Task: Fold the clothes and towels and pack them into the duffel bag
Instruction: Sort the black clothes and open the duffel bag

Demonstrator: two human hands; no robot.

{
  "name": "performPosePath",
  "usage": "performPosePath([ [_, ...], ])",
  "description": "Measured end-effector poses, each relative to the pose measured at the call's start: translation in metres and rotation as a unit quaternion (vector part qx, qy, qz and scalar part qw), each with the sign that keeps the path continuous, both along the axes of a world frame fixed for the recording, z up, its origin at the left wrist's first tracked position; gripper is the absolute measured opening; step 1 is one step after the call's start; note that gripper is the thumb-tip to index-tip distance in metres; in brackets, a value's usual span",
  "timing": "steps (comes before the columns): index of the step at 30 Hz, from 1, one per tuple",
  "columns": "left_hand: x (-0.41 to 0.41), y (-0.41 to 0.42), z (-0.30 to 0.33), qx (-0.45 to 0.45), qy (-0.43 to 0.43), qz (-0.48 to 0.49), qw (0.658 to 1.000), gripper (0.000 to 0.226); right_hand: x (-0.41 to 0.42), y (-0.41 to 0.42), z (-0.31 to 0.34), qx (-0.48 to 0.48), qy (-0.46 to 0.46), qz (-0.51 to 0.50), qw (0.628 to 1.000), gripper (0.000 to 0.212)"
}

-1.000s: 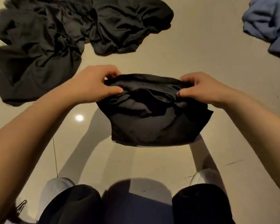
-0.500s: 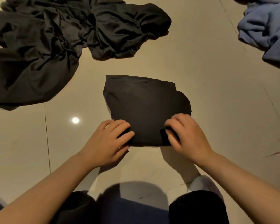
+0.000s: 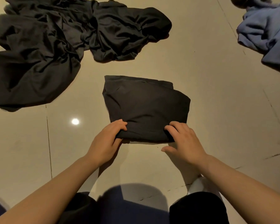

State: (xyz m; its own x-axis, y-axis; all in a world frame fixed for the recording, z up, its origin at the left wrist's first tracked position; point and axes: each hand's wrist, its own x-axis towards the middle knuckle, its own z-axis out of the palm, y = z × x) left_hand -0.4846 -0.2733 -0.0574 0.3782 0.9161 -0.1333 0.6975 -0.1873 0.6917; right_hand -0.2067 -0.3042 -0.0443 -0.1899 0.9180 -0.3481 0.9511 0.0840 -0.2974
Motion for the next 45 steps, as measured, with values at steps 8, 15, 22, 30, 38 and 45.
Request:
performPosePath([
  [8,-0.018,-0.008,0.075,0.091,-0.021,-0.017,0.995,0.019,0.025,0.059,0.089,-0.165,0.220,-0.037,0.961,0.013],
  [15,-0.017,0.014,0.153,0.160,-0.085,0.004,0.983,0.020,0.046,0.078,0.168,-0.283,0.405,-0.039,0.869,0.040],
  [22,0.004,0.064,0.081,0.024,0.019,0.099,0.995,0.050,0.039,0.093,0.092,-0.017,0.058,-0.174,0.983,0.022],
  [30,-0.033,0.005,0.026,-0.170,0.015,0.194,0.966,0.062,-0.048,0.005,0.042,-0.064,0.028,0.180,0.981,0.059],
  [38,-0.043,-0.031,0.035,-0.280,-0.102,0.193,0.935,0.073,-0.062,-0.004,0.025,-0.010,-0.029,0.242,0.970,0.068],
  [45,-0.046,-0.001,0.044,-0.148,-0.158,0.299,0.929,0.049,-0.070,0.003,0.041,-0.178,0.164,0.116,0.963,0.081],
])
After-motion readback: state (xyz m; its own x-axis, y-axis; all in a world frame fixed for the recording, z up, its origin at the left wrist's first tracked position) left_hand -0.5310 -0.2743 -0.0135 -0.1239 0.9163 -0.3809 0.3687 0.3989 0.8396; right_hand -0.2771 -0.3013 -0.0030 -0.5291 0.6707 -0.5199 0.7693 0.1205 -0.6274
